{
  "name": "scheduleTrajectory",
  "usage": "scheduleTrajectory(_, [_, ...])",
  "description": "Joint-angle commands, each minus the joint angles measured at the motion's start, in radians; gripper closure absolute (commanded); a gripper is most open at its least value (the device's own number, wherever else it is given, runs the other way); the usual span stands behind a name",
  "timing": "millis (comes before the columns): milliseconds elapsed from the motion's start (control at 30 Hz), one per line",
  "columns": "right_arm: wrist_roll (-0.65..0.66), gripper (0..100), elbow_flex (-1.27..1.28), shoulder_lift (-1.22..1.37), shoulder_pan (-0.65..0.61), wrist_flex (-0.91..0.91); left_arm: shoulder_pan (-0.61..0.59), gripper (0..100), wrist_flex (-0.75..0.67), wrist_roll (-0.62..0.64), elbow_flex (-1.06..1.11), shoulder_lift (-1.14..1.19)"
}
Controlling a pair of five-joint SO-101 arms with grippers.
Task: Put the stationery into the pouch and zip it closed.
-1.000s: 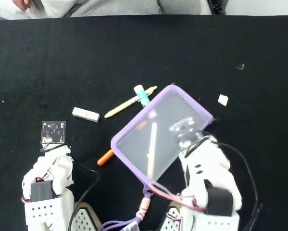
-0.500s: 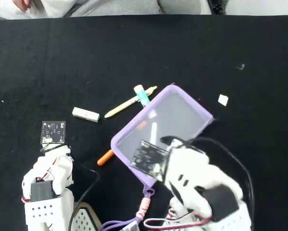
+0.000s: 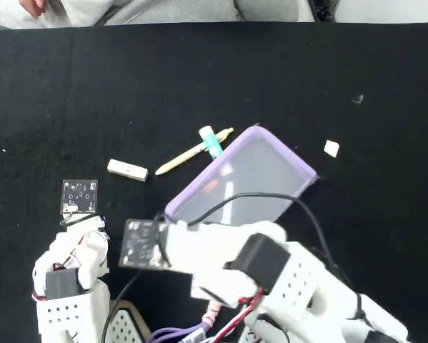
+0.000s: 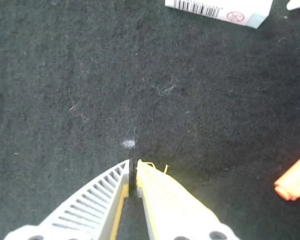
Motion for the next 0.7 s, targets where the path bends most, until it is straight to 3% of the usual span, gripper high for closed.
scheduleTrajectory(0, [-0.011,78.9,-0.042,0.065,-0.057,0.006,0.007,97,0.002,-0.002,0.019,-0.003])
scheduleTrajectory(367, [-0.084,78.7,0.071,0.222,-0.364,-0.112,0.007,97,0.002,-0.002,0.019,-0.003])
scheduleTrajectory(667, [-0.144,78.7,0.065,0.352,-0.419,-0.157,0.013,97,0.002,-0.002,0.019,-0.003])
